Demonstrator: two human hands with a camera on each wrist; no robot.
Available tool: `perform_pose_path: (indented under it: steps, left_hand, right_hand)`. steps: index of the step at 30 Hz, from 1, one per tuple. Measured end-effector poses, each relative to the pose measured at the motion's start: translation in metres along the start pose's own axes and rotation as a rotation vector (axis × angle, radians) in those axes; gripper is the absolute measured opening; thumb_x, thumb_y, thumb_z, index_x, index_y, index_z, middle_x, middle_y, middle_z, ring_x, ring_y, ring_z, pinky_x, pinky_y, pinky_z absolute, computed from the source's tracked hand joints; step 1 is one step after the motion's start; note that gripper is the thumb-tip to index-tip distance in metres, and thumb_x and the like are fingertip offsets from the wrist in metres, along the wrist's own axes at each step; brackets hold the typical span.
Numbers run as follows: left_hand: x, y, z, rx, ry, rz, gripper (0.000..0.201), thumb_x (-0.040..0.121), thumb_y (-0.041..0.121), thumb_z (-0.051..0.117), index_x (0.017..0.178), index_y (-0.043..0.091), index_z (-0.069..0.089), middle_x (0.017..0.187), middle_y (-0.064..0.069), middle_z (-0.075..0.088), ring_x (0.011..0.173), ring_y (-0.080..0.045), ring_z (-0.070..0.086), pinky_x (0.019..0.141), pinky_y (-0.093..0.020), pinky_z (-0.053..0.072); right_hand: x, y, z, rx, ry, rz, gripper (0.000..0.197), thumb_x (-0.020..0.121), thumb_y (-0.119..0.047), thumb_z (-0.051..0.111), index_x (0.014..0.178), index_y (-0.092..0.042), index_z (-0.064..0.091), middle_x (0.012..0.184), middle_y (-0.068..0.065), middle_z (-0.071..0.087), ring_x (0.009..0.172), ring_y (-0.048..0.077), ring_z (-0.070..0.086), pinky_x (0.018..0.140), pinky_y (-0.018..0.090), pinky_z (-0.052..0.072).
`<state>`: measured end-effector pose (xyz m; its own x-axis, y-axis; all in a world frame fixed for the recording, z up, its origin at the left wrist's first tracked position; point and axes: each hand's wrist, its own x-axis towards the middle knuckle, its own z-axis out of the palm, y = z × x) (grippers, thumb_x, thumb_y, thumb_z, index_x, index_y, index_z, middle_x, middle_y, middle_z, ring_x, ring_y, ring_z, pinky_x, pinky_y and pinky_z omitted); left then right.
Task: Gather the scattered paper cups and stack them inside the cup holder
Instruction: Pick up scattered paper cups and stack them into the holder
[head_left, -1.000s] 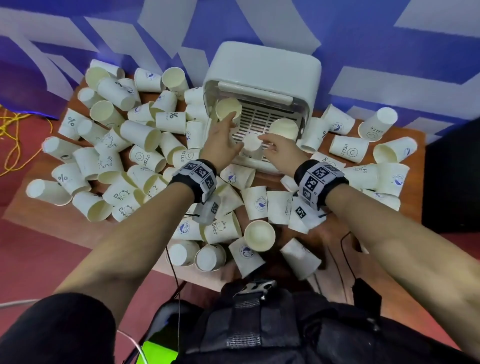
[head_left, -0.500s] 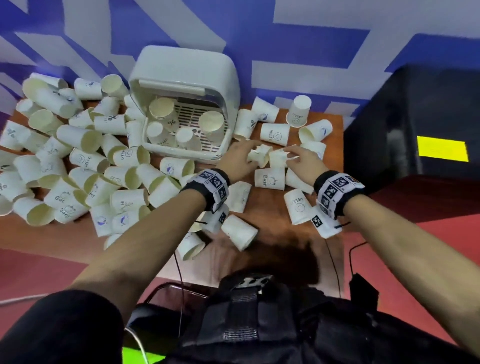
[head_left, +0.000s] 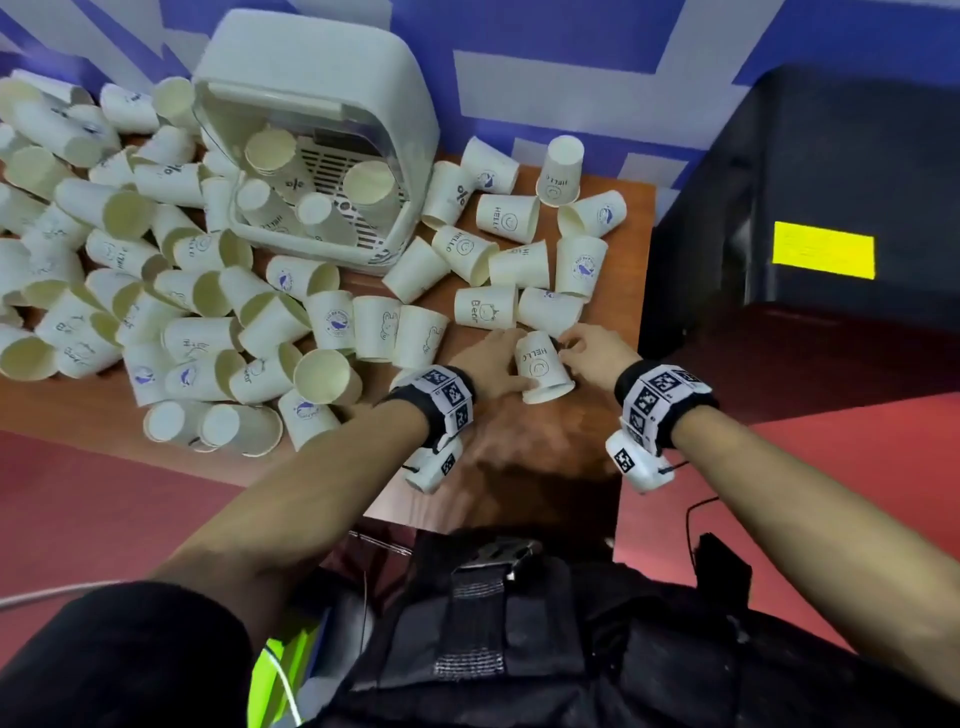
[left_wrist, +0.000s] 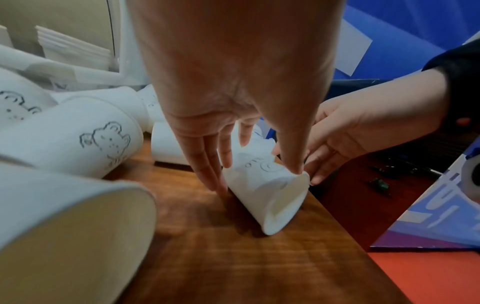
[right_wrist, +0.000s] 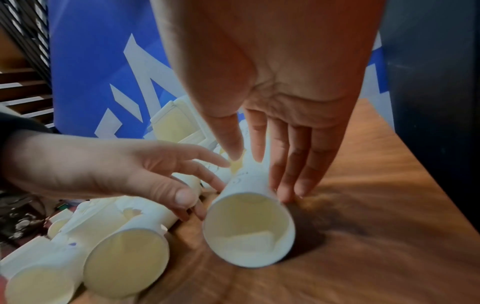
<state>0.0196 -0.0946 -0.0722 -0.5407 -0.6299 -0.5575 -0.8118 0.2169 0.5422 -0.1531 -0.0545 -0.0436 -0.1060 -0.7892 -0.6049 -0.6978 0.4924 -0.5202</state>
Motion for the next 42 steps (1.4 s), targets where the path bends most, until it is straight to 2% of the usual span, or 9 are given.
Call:
perform_pose_path:
  steps: [4, 7, 12, 17, 25, 34, 36, 39, 42]
  left_hand:
    - [-0.006, -0.001, 0.023, -0.086, 0.050, -0.052, 0.090, 0.081, 0.039, 0.071, 0.149, 0.013, 0.019, 0.137, -0.017, 0.046, 0.123, -0.032, 0.048, 0.102, -0.041, 0.039]
    - [-0.011, 0.002, 0.034, -0.168, 0.078, -0.064, 0.088, 0.087, 0.036, 0.067, 0.150, 0.008, 0.012, 0.136, -0.018, 0.050, 0.120, -0.033, 0.051, 0.094, -0.033, 0.038]
    - [-0.021, 0.000, 0.041, -0.228, 0.141, -0.052, 0.081, 0.091, 0.038, 0.061, 0.149, 0.010, 0.013, 0.127, -0.018, 0.057, 0.110, -0.034, 0.057, 0.085, -0.031, 0.040]
    - [-0.035, -0.013, 0.031, -0.394, 0.204, -0.036, 0.081, 0.086, 0.045, 0.063, 0.147, 0.013, 0.020, 0.131, -0.013, 0.057, 0.115, -0.028, 0.057, 0.098, -0.040, 0.045]
    - [-0.064, -0.045, -0.004, -0.543, 0.352, -0.051, 0.069, 0.091, 0.031, 0.064, 0.146, 0.015, 0.025, 0.132, -0.010, 0.052, 0.114, -0.020, 0.054, 0.094, -0.028, 0.041]
    - [-0.082, -0.097, -0.061, -0.601, 0.522, -0.028, 0.073, 0.086, 0.027, 0.069, 0.145, 0.019, 0.028, 0.128, -0.006, 0.054, 0.097, -0.015, 0.060, 0.088, -0.043, 0.053]
    - [-0.084, -0.108, -0.076, -0.605, 0.548, -0.025, 0.073, 0.084, 0.026, 0.071, 0.144, 0.018, 0.029, 0.124, -0.004, 0.054, 0.097, -0.014, 0.060, 0.089, -0.043, 0.053]
    - [-0.086, -0.123, -0.101, -0.623, 0.581, -0.023, 0.078, 0.084, 0.025, 0.072, 0.146, 0.017, 0.026, 0.116, 0.000, 0.053, 0.099, -0.015, 0.058, 0.092, -0.036, 0.051]
    - [-0.086, -0.139, -0.125, -0.619, 0.594, -0.028, 0.078, 0.085, 0.020, 0.070, 0.147, 0.017, 0.024, 0.112, 0.002, 0.052, 0.095, -0.012, 0.058, 0.084, -0.025, 0.048]
  right_hand:
    - [-0.006, 0.003, 0.013, -0.053, -0.070, -0.040, 0.038, 0.094, -0.017, 0.049, 0.132, -0.015, 0.050, 0.116, 0.009, 0.062, 0.105, 0.026, 0.057, 0.078, 0.028, 0.041]
    - [-0.007, 0.007, 0.024, -0.048, -0.079, -0.057, 0.042, 0.093, -0.019, 0.051, 0.135, -0.016, 0.047, 0.114, 0.011, 0.062, 0.103, 0.026, 0.058, 0.072, 0.025, 0.035]
    - [-0.006, 0.012, 0.035, 0.004, -0.081, -0.042, 0.048, 0.092, -0.023, 0.055, 0.138, -0.018, 0.044, 0.116, 0.009, 0.058, 0.095, 0.019, 0.054, 0.075, 0.024, 0.034]
    - [-0.003, -0.003, 0.038, 0.119, -0.093, -0.053, 0.053, 0.089, -0.026, 0.061, 0.138, -0.015, 0.044, 0.107, 0.008, 0.059, 0.096, 0.023, 0.059, 0.084, 0.036, 0.048]
    - [-0.004, -0.061, 0.037, 0.146, -0.099, -0.184, 0.052, 0.087, -0.017, 0.063, 0.135, -0.010, 0.045, 0.107, 0.009, 0.061, 0.102, 0.025, 0.059, 0.097, 0.044, 0.045]
    - [0.009, -0.142, 0.049, 0.181, -0.023, -0.297, 0.062, 0.087, -0.015, 0.063, 0.142, -0.018, 0.036, 0.110, 0.002, 0.055, 0.100, 0.014, 0.053, 0.086, 0.026, 0.041]
    - [0.015, -0.161, 0.052, 0.197, -0.018, -0.308, 0.063, 0.087, -0.016, 0.063, 0.143, -0.020, 0.035, 0.115, 0.004, 0.058, 0.104, 0.017, 0.056, 0.087, 0.031, 0.046]
    - [0.026, -0.187, 0.055, 0.199, 0.005, -0.317, 0.062, 0.086, -0.017, 0.064, 0.141, -0.022, 0.037, 0.122, 0.006, 0.057, 0.109, 0.019, 0.056, 0.094, 0.035, 0.047]
    - [0.034, -0.212, 0.056, 0.204, 0.030, -0.333, 0.060, 0.086, -0.014, 0.062, 0.141, -0.021, 0.039, 0.122, 0.003, 0.055, 0.110, 0.015, 0.053, 0.088, 0.028, 0.044]
